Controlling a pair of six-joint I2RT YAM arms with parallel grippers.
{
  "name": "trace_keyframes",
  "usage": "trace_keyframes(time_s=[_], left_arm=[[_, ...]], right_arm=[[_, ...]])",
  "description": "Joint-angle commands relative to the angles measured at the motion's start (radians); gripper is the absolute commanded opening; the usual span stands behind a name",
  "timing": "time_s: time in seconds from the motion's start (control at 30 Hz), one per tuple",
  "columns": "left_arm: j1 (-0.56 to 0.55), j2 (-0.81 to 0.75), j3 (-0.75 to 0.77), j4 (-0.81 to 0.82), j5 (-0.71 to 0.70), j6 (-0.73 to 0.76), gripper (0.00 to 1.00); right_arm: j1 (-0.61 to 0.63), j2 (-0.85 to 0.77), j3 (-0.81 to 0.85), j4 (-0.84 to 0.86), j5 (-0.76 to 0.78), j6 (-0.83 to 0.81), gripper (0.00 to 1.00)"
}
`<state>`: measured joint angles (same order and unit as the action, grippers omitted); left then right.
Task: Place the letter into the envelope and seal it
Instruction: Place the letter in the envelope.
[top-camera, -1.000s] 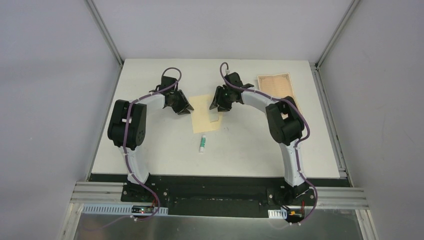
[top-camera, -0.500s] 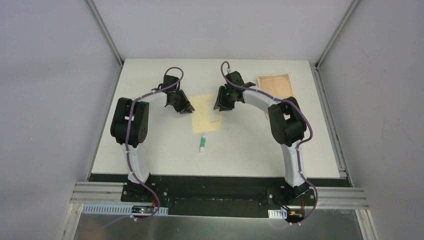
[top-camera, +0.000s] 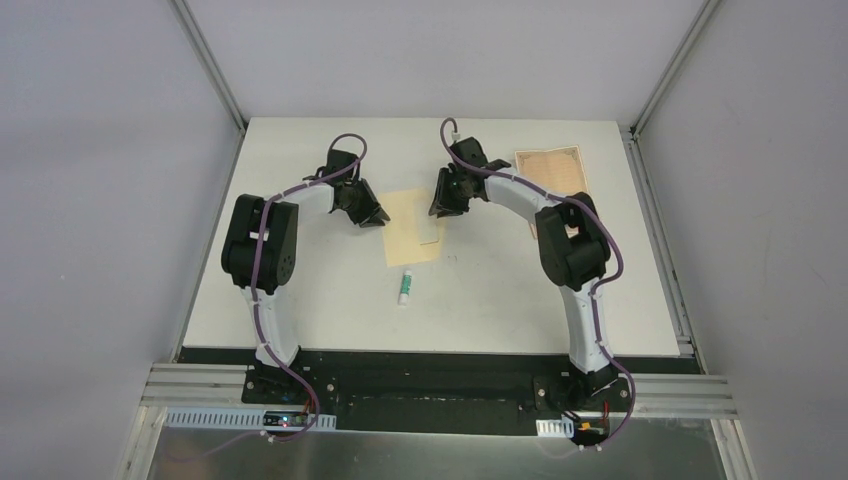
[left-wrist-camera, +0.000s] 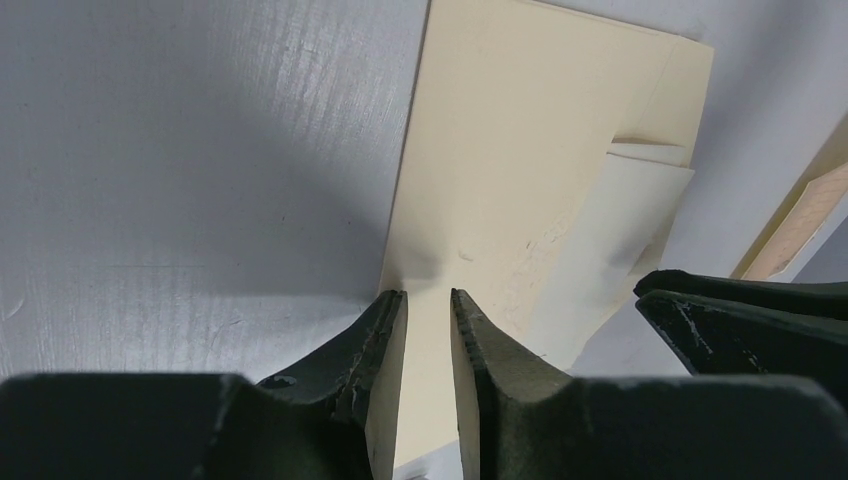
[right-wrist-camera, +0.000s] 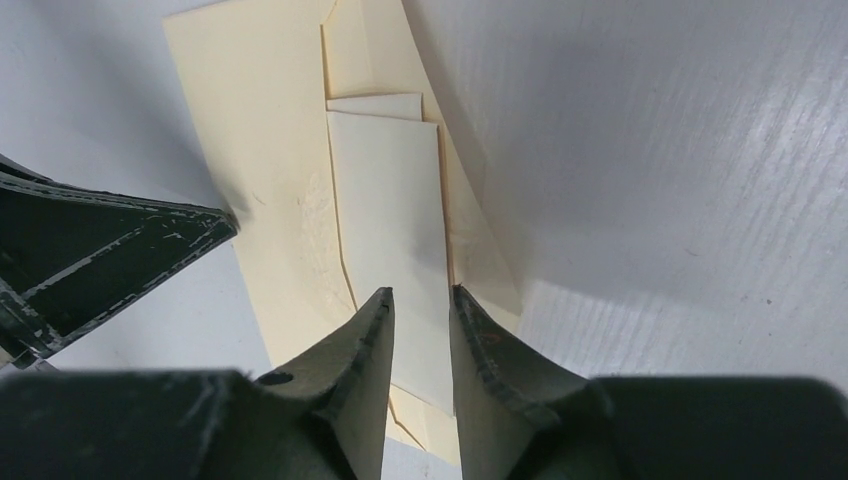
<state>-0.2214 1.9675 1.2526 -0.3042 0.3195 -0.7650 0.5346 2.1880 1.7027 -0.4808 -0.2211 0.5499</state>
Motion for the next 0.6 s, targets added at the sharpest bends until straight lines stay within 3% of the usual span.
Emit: trace_keyframes(time_s=[0.0,0.57], left_arm=[[-0.001,0.030,0.016,-0.010,-0.031,0.026,0.25],[-0.001,0.047,0.035,-0.009,-0.022,0.024,0.27]], right_arm=[[-0.001,0.015,0.036,-0.004,0.012,-0.020,0.29],[0.031,0.058,0.071,-0.009,-0.003,-0.017,0.28]])
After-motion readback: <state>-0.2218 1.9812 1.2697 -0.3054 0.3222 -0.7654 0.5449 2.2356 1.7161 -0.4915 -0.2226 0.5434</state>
